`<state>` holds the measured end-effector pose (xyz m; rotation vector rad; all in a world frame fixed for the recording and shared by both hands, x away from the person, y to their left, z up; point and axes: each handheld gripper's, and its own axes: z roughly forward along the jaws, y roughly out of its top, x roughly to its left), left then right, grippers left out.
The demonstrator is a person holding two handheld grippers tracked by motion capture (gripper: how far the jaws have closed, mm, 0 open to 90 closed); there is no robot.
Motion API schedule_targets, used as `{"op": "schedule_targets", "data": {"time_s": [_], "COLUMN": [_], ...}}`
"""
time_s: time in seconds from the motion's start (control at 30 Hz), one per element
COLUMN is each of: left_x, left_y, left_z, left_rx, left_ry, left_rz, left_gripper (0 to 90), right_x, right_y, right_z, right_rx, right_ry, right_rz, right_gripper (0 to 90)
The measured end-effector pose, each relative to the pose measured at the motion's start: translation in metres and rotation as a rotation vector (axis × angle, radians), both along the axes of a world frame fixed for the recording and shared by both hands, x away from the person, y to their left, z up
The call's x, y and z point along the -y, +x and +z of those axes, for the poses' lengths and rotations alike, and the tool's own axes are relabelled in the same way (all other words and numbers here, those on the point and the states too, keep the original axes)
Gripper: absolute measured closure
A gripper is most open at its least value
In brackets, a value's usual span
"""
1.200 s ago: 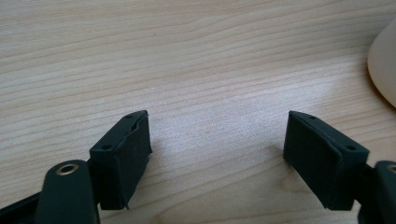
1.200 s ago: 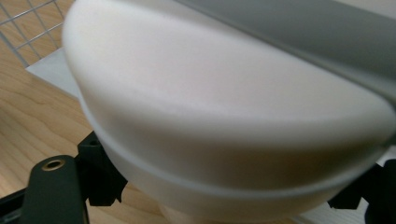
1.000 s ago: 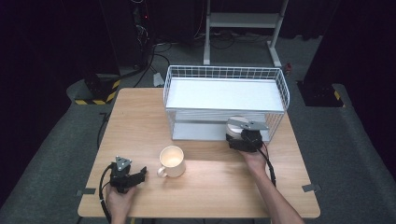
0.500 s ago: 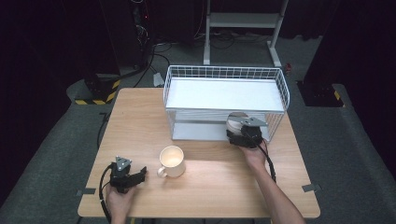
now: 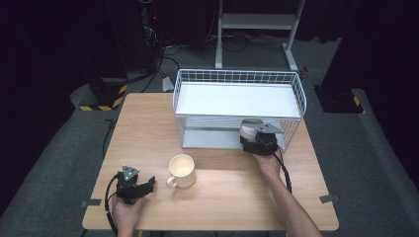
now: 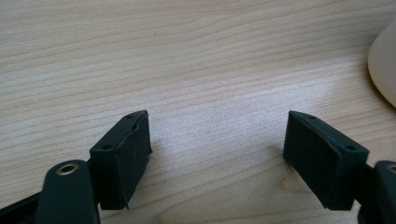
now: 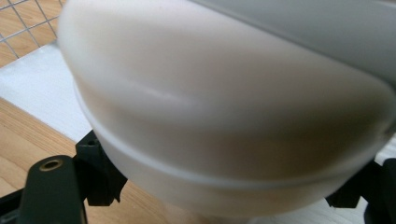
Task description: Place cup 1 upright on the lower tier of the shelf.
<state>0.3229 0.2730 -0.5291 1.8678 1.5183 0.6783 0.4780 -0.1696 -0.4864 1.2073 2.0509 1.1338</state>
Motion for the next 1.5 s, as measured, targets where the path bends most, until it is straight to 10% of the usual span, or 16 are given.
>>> {"op": "schedule_targets", "data": {"time_s": [0.43, 1.5], "left_x": [0.000, 0.000], "left_y": [0.000, 0.000], "left_z": [0.000, 0.000], "left_rx": [-0.001, -0.001], "left_ry": [0.002, 0.001], "left_rz": [-0.003, -0.002], "left_gripper": [23.1, 22.8], "right_x": [0.005, 0.004], "right_y": [-0.004, 0.001], "right_z": [-0.001, -0.020], "right_rx": [-0.056, -0.093], "right_ry": [-0.009, -0.036], "right_rz": [-0.019, -0.127], "right_gripper": [11.0, 31.8]}}
